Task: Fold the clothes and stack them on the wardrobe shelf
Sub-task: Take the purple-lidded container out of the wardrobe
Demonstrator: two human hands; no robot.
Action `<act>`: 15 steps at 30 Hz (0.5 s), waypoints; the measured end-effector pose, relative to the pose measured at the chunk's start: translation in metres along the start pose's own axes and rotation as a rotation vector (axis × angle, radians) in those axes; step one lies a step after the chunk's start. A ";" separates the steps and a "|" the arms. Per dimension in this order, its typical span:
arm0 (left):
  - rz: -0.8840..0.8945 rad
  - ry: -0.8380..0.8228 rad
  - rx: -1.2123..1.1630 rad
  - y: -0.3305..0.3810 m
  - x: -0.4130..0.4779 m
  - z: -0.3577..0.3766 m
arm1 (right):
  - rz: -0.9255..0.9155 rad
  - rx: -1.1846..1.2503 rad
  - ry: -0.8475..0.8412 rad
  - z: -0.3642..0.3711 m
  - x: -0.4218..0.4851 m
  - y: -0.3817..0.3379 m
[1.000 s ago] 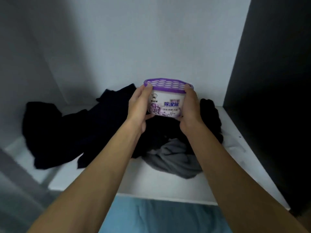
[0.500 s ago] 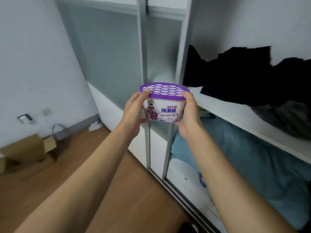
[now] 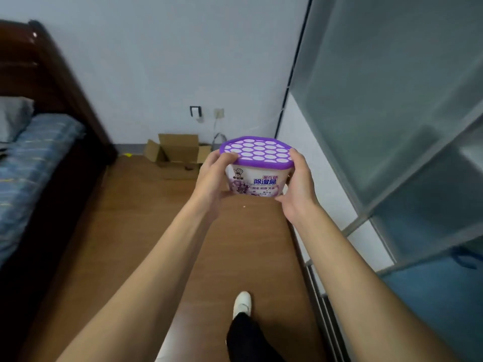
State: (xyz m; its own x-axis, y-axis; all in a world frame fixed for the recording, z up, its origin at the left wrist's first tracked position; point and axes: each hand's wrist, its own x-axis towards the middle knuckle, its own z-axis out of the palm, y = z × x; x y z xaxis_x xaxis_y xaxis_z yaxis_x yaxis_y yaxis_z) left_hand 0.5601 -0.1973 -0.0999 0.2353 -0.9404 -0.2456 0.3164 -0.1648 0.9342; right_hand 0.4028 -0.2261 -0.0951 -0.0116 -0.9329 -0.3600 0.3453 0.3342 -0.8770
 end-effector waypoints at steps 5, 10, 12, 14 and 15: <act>0.021 0.095 -0.035 0.015 0.075 -0.053 | 0.072 -0.004 -0.122 0.075 0.079 0.015; -0.008 0.163 -0.152 0.039 0.163 -0.094 | 0.046 -0.023 -0.183 0.148 0.161 0.011; -0.016 0.181 -0.174 0.050 0.194 -0.109 | 0.074 -0.021 -0.208 0.176 0.191 0.010; -0.032 0.204 -0.183 0.063 0.223 -0.125 | 0.101 -0.030 -0.222 0.203 0.219 0.012; -0.035 0.212 -0.179 0.070 0.236 -0.133 | 0.104 -0.040 -0.236 0.217 0.232 0.014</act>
State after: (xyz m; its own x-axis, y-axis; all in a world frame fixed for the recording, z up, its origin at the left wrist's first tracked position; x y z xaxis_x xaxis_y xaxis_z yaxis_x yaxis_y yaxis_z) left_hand 0.7604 -0.3914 -0.1267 0.4026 -0.8487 -0.3430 0.4802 -0.1232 0.8684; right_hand 0.6083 -0.4667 -0.1216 0.2430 -0.8970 -0.3692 0.2959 0.4310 -0.8525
